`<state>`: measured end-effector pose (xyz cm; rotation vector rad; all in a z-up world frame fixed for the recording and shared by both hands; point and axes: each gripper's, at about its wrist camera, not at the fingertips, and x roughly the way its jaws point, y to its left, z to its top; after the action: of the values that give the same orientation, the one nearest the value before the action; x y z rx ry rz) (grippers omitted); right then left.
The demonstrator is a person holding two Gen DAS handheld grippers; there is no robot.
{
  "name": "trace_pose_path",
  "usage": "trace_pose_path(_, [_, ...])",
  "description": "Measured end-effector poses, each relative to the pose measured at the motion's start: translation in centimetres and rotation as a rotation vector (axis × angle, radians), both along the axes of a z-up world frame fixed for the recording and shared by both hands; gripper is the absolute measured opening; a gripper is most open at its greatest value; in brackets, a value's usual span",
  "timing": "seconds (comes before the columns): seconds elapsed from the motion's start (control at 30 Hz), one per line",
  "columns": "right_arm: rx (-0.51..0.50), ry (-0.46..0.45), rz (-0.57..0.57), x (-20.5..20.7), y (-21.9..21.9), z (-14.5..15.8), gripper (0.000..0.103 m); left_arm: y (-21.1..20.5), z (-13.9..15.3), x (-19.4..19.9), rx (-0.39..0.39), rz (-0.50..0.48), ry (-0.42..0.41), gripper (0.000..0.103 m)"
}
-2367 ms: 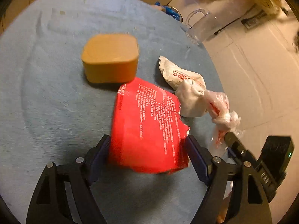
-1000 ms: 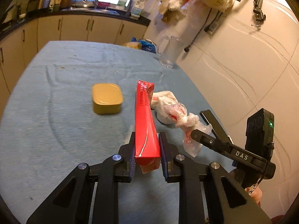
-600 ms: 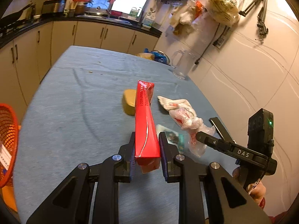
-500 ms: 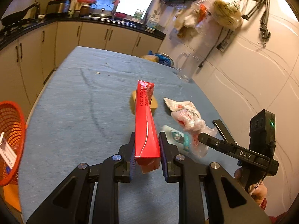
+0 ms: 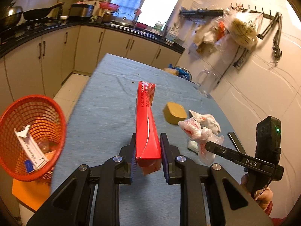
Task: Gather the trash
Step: 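Carry the red packet and plastic bag over the red wastebasket and open both tools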
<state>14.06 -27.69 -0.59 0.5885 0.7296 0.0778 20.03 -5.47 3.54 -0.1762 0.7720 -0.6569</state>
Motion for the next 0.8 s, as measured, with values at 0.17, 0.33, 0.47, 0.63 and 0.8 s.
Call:
trace_pose_path(0.17, [-0.017, -0.001, 0.046, 1.0, 2.1, 0.3, 0.026, 2.8, 0.2, 0.2, -0.016, 0.046, -0.006, 0.021])
trace_pose_path(0.33, [-0.034, -0.004, 0.097, 2.3, 4.4, 0.7, 0.026, 5.5, 0.4, 0.1, -0.018, 0.089, -0.017, 0.021])
trace_pose_path(0.47, [-0.039, -0.009, 0.139, 3.6, 6.3, 1.0, 0.026, 7.6, 0.4, 0.0, -0.013, 0.129, -0.025, 0.021])
trace_pose_path(0.63, [-0.028, -0.014, 0.185, 5.4, 8.4, 1.3, 0.026, 10.7, 0.0, 0.1, -0.005, 0.195, -0.028, 0.021])
trace_pose_path(0.8, [-0.013, -0.012, 0.232, 7.5, 10.8, 1.5, 0.026, 13.8, -0.3, 0.6, -0.003, 0.265, -0.024, 0.021])
